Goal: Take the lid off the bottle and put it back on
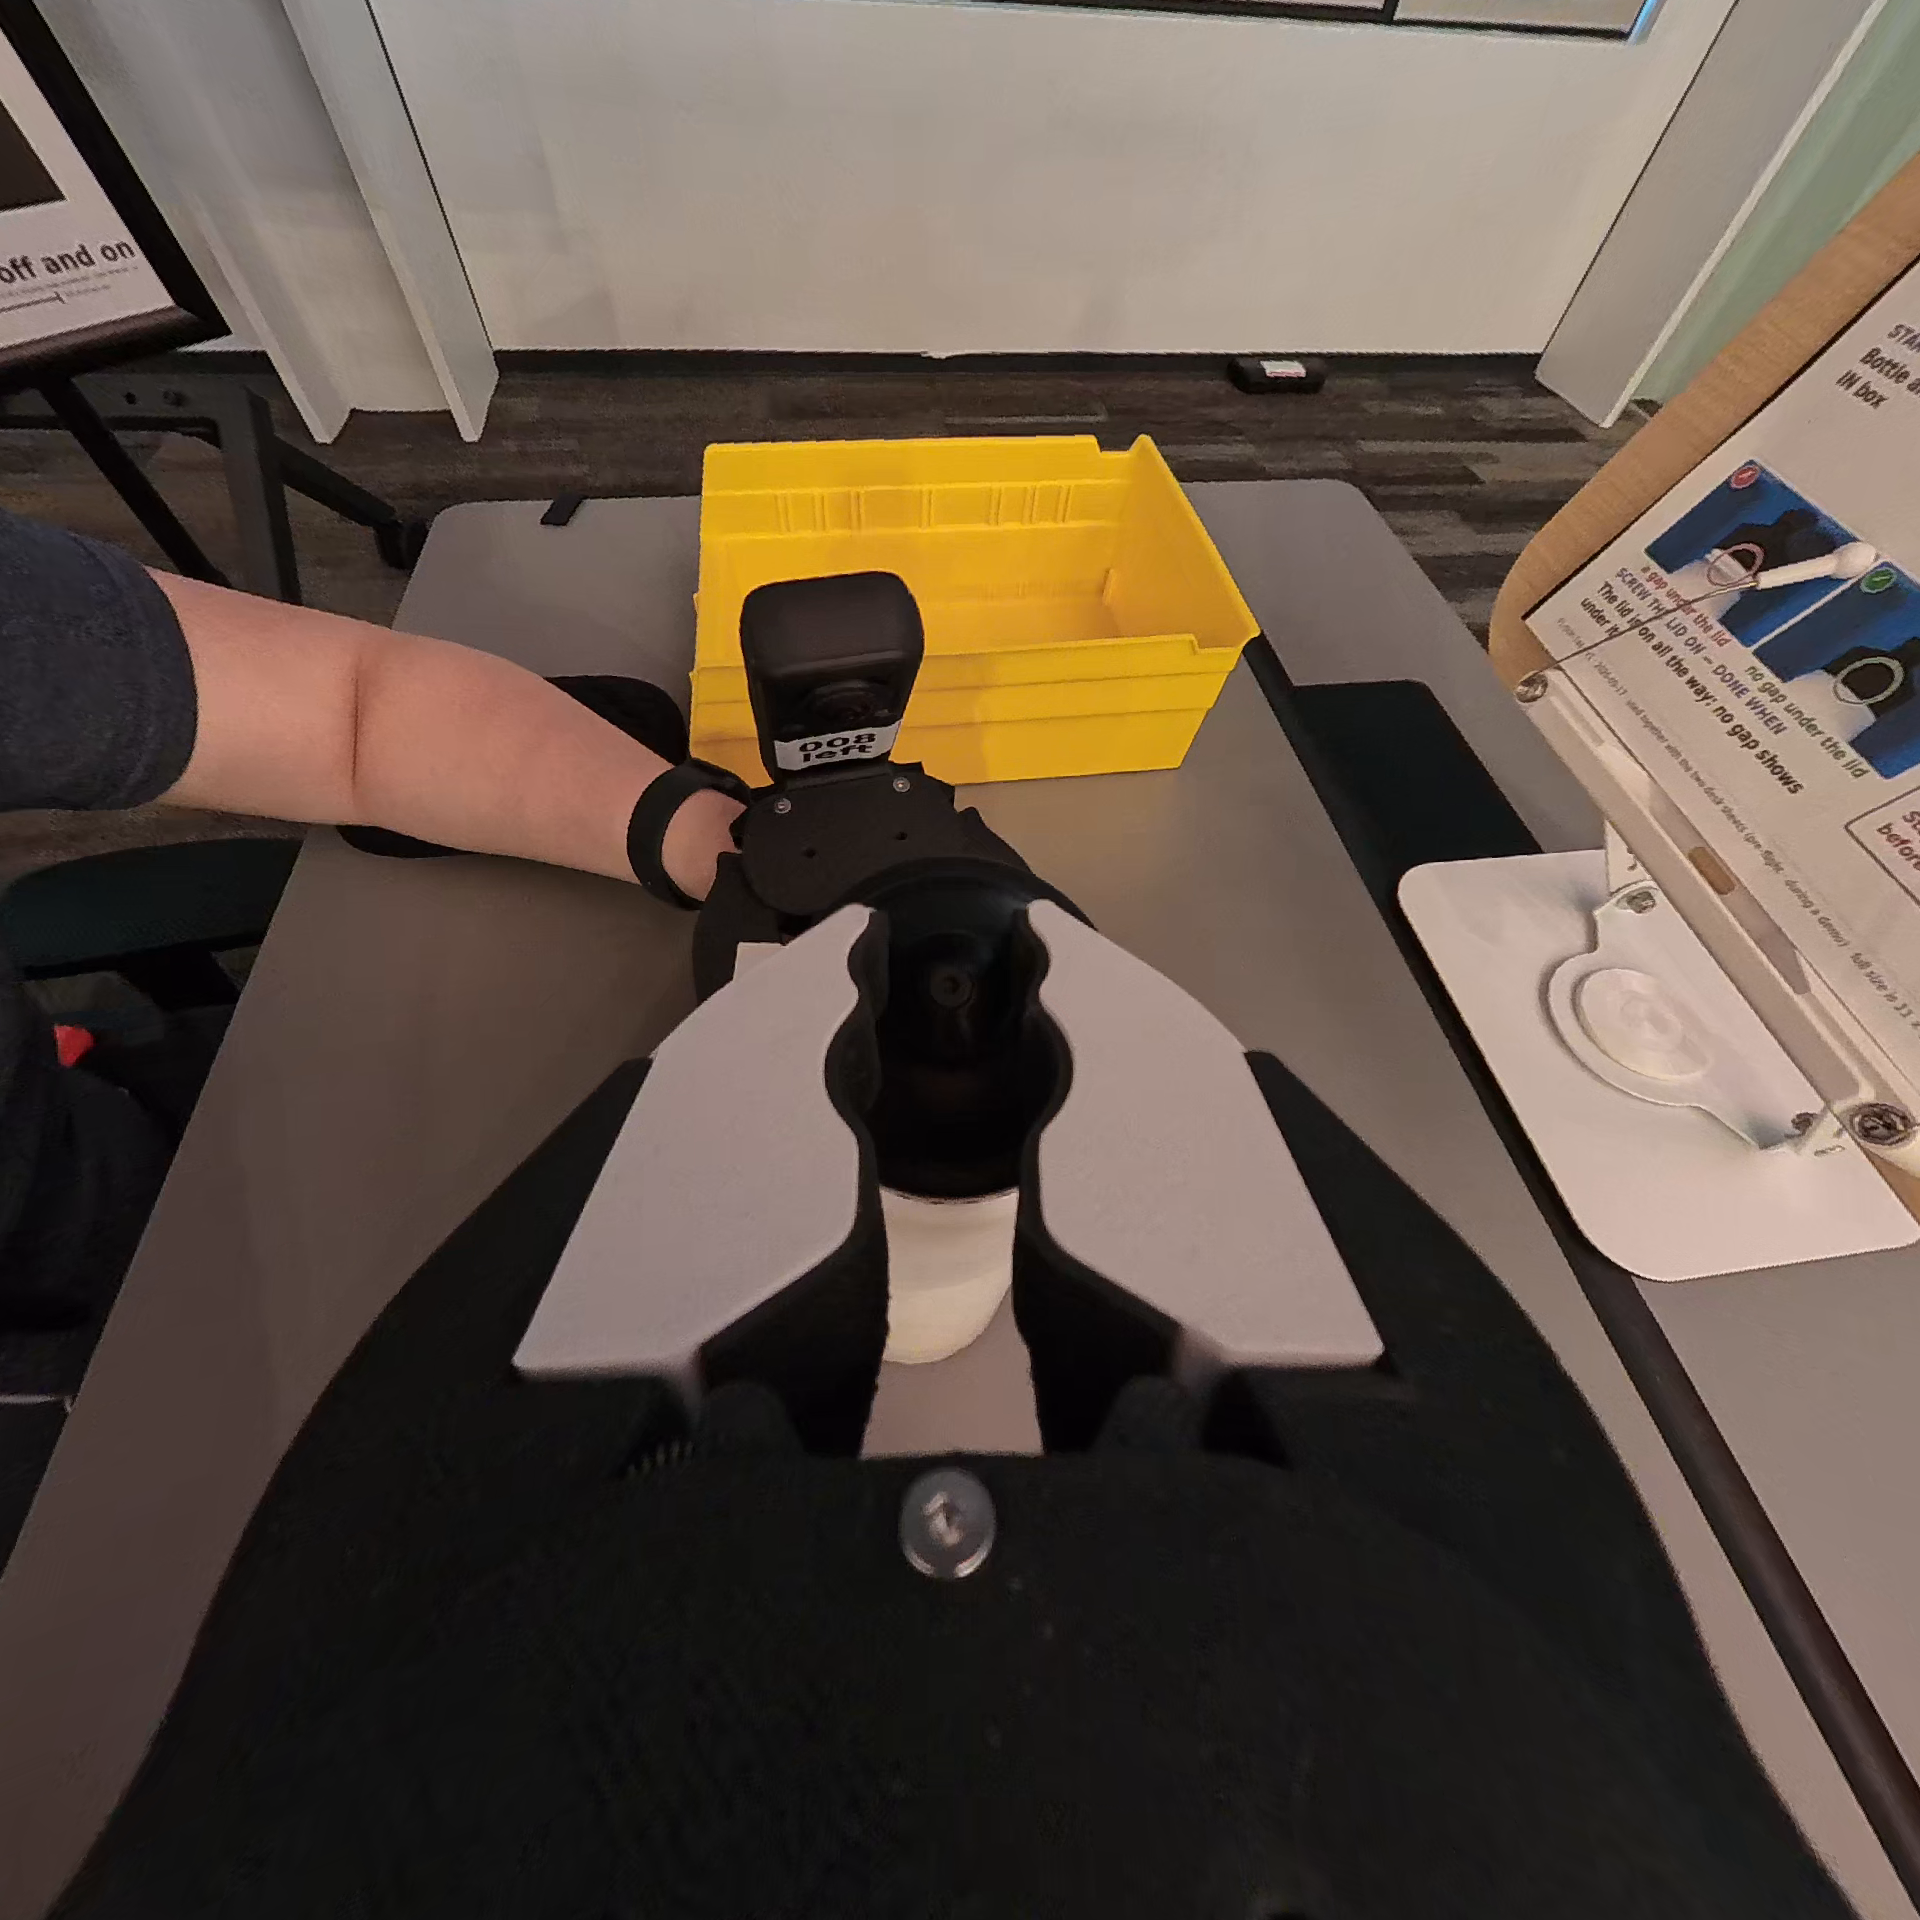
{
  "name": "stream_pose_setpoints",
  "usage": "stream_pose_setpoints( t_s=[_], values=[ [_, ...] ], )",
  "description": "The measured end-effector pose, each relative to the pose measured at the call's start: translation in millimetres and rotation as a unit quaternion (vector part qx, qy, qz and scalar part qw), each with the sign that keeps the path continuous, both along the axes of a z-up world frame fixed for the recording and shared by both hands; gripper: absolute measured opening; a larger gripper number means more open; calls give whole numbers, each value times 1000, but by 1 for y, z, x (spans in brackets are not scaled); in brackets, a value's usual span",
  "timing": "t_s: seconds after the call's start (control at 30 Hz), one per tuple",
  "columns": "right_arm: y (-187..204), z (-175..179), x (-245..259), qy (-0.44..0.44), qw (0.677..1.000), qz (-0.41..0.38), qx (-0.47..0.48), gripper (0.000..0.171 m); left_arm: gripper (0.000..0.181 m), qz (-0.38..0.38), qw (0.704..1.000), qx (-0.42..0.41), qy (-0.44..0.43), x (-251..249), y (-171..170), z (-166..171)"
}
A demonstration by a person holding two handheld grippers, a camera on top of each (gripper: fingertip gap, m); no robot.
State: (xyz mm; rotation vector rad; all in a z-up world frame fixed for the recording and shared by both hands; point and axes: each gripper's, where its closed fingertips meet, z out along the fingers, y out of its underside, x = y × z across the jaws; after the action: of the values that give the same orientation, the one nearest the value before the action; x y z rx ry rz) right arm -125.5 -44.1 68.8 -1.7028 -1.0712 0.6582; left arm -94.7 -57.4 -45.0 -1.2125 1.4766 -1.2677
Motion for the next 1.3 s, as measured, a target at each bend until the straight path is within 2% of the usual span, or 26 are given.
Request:
stream_pose_setpoints(
  t_s=[0.2, 0.5, 0.9, 0.93, 1.0, 1.03, 1.3],
  values=[
    [1, 6, 4, -4, 1000, -27, 5, 24, 87, 8, 1000, 12, 6, 0, 2, -1],
    [-1, -4, -3, -60, 996, -61, -5, 23, 87, 9, 999, 37, 32, 0, -1, -3],
    [-4, -6, -7, -58, 997, -42, -2, 25, 87, 3, 998, 44, 37, 1, -5, -3],
    [-2, -6, -7, -58, 997, -43, 2, 26, 87, 6, 999, 39, 36, 1, -3, -3],
    [2, -6, -6, -60, 997, -48, 16, 58, 87, 16, 999, 27, 32, 0, 3, -3],
    [4, -6, -4, -61, 997, -47, 24, 62, 87, 23, 999, 22, 30, 0, 6, -2],
    [10, -14, 3, -7, 1000, 5, 2, 71, 87, 29, 999, 24, 29, -2, 11, -2]
  ],
)
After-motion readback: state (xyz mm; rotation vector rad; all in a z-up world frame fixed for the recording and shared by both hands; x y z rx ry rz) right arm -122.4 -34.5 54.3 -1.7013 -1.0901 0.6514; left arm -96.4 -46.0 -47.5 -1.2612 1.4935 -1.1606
